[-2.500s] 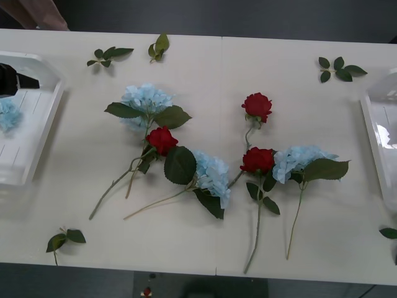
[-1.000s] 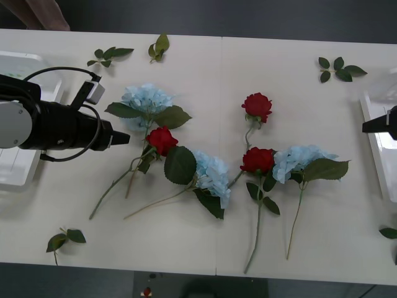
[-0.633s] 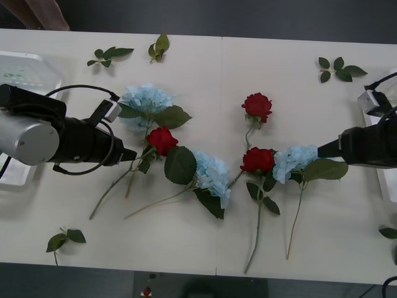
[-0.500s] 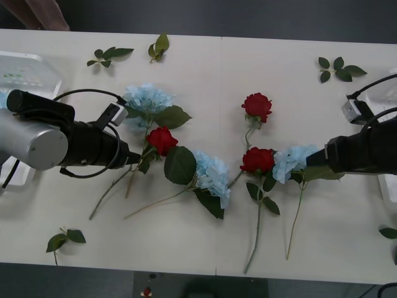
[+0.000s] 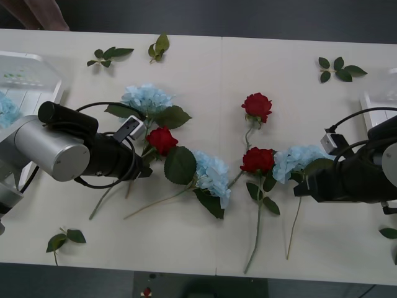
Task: Put the red flowers into the right box and the blue flowers into the left box
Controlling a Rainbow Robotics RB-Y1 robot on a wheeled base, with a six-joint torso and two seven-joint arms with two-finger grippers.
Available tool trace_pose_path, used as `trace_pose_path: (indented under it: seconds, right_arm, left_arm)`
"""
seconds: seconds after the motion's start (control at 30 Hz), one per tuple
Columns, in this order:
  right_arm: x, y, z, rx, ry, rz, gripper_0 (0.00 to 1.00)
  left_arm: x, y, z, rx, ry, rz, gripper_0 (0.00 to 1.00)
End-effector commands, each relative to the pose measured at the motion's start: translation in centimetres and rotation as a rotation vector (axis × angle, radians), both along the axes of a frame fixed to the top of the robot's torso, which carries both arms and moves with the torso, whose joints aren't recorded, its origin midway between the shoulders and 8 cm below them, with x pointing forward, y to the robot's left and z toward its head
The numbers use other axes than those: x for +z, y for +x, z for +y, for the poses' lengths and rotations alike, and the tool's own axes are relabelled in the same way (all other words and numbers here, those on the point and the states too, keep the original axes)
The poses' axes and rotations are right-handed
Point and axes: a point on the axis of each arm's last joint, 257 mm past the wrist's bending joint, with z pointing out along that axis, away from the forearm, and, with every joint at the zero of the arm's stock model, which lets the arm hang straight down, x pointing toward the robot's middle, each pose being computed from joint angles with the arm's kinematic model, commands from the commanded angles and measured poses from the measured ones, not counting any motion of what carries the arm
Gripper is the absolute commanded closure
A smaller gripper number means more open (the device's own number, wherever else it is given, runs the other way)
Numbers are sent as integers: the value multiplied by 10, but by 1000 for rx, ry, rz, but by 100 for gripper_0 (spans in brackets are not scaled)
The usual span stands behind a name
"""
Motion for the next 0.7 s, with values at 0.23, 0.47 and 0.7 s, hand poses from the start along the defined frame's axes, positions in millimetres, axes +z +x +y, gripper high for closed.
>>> trace_pose_path:
  seconds: [0.23, 0.47, 0.7]
  right_arm:
    - [-22, -14, 1, -42, -25, -20, 0]
    - [-43, -6, 0, -40, -64, -34, 0]
    - [-62, 7, 4, -39, -52, -57, 0]
  left_arm:
    - [2, 29, -16, 19, -15, -39, 0]
    - [-6, 29, -16, 9, 11, -46, 1]
    - [-9, 29, -15, 4, 30, -52, 84]
